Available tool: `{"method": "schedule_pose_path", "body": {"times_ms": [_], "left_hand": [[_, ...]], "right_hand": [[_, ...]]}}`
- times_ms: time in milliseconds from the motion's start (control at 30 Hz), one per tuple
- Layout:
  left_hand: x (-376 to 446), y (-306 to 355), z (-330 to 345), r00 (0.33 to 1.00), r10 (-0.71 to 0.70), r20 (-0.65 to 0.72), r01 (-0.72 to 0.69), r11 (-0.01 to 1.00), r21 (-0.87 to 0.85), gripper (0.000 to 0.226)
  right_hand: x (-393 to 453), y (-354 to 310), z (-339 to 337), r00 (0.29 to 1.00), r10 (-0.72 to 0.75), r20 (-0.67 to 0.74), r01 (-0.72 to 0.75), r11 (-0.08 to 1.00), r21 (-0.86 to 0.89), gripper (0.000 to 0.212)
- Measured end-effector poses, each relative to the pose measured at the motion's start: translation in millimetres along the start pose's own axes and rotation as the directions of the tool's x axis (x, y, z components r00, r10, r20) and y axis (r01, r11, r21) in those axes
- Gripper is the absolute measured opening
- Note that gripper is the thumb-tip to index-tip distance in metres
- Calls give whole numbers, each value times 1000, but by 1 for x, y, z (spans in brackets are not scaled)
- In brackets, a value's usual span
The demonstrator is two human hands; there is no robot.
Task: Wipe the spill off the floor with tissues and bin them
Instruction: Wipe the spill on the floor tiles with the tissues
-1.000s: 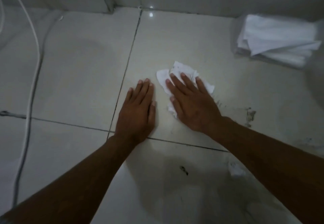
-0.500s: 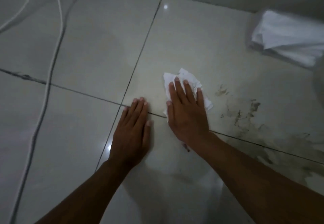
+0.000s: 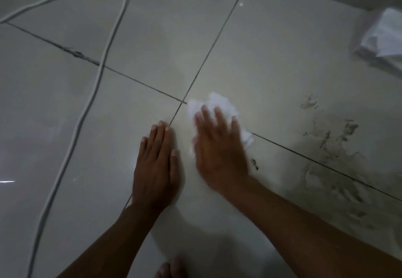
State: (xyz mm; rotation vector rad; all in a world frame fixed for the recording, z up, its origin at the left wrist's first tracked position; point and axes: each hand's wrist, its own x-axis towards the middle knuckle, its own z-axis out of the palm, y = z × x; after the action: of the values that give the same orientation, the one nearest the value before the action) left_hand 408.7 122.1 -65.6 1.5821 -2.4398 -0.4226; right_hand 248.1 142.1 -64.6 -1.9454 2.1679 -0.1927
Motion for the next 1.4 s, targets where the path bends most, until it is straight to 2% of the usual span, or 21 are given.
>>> {"method": "schedule_pose_path", "body": {"times_ms": [67,133,200,267,333,367,533,600,667,733,767,800,867,933,967,1033,1100,1167,1300,1367,1400], "left_hand": [[-4,-4,-2,1000,-8,-12,8,1000,4,55],[-8,-9,-3,1000,-8,-2,8,1000,18,54],[-10,-11,-4,1000,-11,16,11,999,30,55],[-12,-13,-2,999,-13,30,12,999,36,56],[-12,-14,0,1000,-11,29,10,999,40,57],[-12,-14,1,999,-8,35,7,999,41,57],[-11,-8,-3,998,-30,57,28,999,33,60],[-10,-5,-4,998,-25,65,23,999,32,61],[-8,-2,-2,996,35,81,-38,999,29,61],[-3,1,1,989,109,95,-111,993,25,60],[-1,3,2,987,126,101,-129,991,21,60],[3,7,4,984,142,106,-144,989,14,59],[4,13,5,981,169,99,-170,985,3,58],[14,26,9,968,225,110,-223,974,-30,57],[17,32,11,963,245,110,-242,969,-40,57],[29,42,15,949,287,131,-283,958,-51,56],[40,48,17,937,312,157,-311,950,-36,56],[43,51,17,933,316,172,-317,948,-18,56],[38,44,17,930,323,176,-330,944,9,56],[42,45,18,925,334,179,-338,941,-8,57],[42,47,18,923,340,178,-343,939,-14,57]], "right_hand": [[-31,-12,8,962,-271,37,272,962,-12,55],[-46,-4,7,938,-345,28,346,938,-5,52],[-41,8,4,962,-273,12,273,961,-39,51],[-21,16,-3,994,-109,-6,109,992,-56,52],[-7,9,-5,999,36,-21,-37,999,-21,54],[-8,3,-3,998,52,-28,-52,998,-18,54],[-90,1,7,974,-224,34,225,974,-23,56],[-95,16,5,972,-232,23,233,971,-62,56],[-76,20,-2,999,-42,-13,42,997,-65,57],[-61,14,-6,987,157,-26,-157,987,-17,58],[-63,11,-4,989,147,-30,-147,989,-16,58],[-73,12,-1,998,63,-24,-64,997,-35,58],[-103,15,7,984,-177,30,179,981,-79,58],[-118,30,5,977,-205,61,210,975,-73,58],[-118,35,4,987,-152,54,156,985,-67,58],[-98,42,-2,999,52,0,-52,997,-65,58],[-65,43,-14,969,243,-33,-244,968,-50,58],[-47,43,-19,952,306,-23,-306,951,-33,59],[-89,48,-6,1000,29,-4,-29,998,-52,57],[-106,56,-5,1000,-28,-13,27,999,-43,56],[-106,59,-6,1000,-6,-28,5,999,-40,55]]}}
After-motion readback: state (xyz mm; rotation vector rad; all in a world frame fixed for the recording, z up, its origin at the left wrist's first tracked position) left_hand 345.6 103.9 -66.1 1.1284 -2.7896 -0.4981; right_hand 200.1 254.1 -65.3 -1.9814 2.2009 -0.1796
